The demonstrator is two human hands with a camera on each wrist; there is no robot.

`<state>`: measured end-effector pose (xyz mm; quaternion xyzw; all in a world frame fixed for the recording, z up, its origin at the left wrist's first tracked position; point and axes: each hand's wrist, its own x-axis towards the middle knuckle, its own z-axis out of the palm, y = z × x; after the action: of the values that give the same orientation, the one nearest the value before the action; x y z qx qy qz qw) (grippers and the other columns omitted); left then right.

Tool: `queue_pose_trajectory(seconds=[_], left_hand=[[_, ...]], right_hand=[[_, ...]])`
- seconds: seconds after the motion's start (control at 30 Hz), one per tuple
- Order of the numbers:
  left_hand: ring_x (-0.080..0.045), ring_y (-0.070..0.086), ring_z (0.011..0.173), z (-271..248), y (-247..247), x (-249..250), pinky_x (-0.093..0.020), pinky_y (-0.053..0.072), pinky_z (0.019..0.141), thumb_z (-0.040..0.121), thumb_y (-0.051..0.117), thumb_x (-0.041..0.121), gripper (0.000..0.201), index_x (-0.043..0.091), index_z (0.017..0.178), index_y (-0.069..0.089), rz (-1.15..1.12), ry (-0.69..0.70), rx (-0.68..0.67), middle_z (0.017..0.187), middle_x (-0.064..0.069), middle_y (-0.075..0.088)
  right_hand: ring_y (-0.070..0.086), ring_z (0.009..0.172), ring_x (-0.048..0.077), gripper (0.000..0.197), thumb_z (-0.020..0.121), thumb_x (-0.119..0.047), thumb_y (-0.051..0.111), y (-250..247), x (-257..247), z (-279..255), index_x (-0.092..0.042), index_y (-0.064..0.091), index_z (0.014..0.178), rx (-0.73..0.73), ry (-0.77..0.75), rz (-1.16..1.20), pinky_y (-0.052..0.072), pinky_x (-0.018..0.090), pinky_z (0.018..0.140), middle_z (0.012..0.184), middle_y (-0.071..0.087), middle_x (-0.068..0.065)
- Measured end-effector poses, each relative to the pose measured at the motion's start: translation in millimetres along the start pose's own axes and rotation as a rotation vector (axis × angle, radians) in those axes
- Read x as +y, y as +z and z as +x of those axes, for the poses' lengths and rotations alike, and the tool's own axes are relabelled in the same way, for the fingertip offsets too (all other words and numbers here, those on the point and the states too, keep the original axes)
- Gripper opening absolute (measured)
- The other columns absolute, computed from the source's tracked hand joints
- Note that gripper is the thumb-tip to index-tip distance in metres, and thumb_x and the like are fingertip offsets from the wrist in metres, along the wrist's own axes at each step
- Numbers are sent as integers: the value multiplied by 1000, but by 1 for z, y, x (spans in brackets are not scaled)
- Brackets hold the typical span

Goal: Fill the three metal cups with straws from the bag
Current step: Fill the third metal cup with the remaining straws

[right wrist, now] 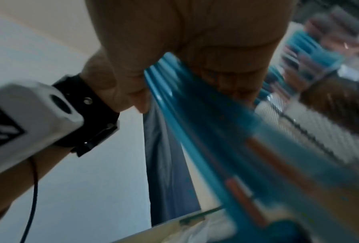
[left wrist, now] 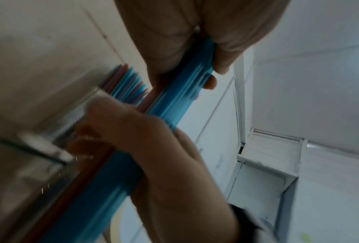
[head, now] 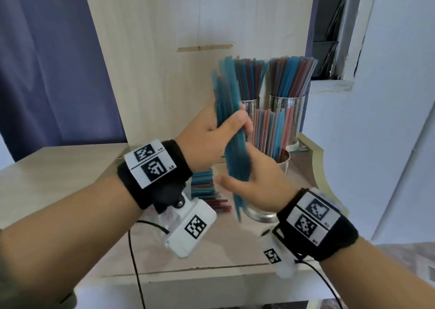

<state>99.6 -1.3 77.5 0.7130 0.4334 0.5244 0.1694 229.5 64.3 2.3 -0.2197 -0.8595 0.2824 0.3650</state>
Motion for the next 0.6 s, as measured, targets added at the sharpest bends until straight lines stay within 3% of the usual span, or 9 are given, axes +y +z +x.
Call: queue_pose_trajectory(seconds=[0.07,0.13,0.2,0.27,0.3,0.37,0.47,0.53,0.6], left_hand=[[-10,58,91,-5,7,-6,-35,48,88,85,53,46,24,28,85,70,-138,-83,-26,91,10,62],[-4,59,106,-9,9,-14,-32,48,98,88,54,45,22,36,101,69,-151,-146,-49,109,11,64],[1,57,113,-11,4,-24,-21,47,96,86,55,57,48,25,123,56,-81,-182,-100,121,9,60],[-3,56,114,-13,-6,-38,-22,47,97,70,59,75,80,19,126,48,43,-235,-166,121,6,58],[-5,55,115,-16,-11,-49,-27,45,101,66,56,78,81,21,123,48,169,-272,-214,121,8,57],[-9,48,119,-23,-21,-74,-35,39,106,72,53,73,65,26,117,52,604,-348,-315,123,10,53],[-25,19,141,-39,-24,-112,-46,17,115,80,59,65,55,28,120,56,1265,-373,-499,153,0,27],[-31,0,146,-48,-22,-134,-54,4,116,77,61,66,66,25,128,53,1394,-440,-589,160,-3,4],[-36,-7,146,-53,-20,-149,-58,0,116,72,63,70,78,22,132,50,1417,-525,-609,160,-5,-5]], right_hand=[[62,69,13,35,74,-43,74,10,3,2,-15,62,92,67,25,206,54,34,66,78,65,-3],[62,63,26,29,79,-32,76,17,9,0,-7,63,83,96,33,334,55,40,62,69,64,6],[61,58,21,23,84,-25,74,24,17,-5,-8,61,77,92,38,366,54,34,61,61,62,0],[57,54,10,22,86,-22,71,28,28,-10,-12,58,73,119,72,371,50,23,57,57,57,-4],[56,52,7,22,86,-23,71,29,33,-11,-10,58,74,142,98,373,49,20,55,57,57,-4],[55,51,4,26,85,-27,71,30,44,-12,-5,59,79,187,151,362,48,18,54,59,58,-2],[56,51,3,25,84,-30,72,34,57,-14,-9,58,79,206,215,358,50,18,55,59,59,-4],[57,52,6,26,83,-34,71,38,64,-16,-13,57,76,193,224,359,50,21,57,57,58,-5],[56,52,9,32,80,-41,70,41,69,-19,-14,56,75,200,237,360,50,23,57,54,58,-5]])
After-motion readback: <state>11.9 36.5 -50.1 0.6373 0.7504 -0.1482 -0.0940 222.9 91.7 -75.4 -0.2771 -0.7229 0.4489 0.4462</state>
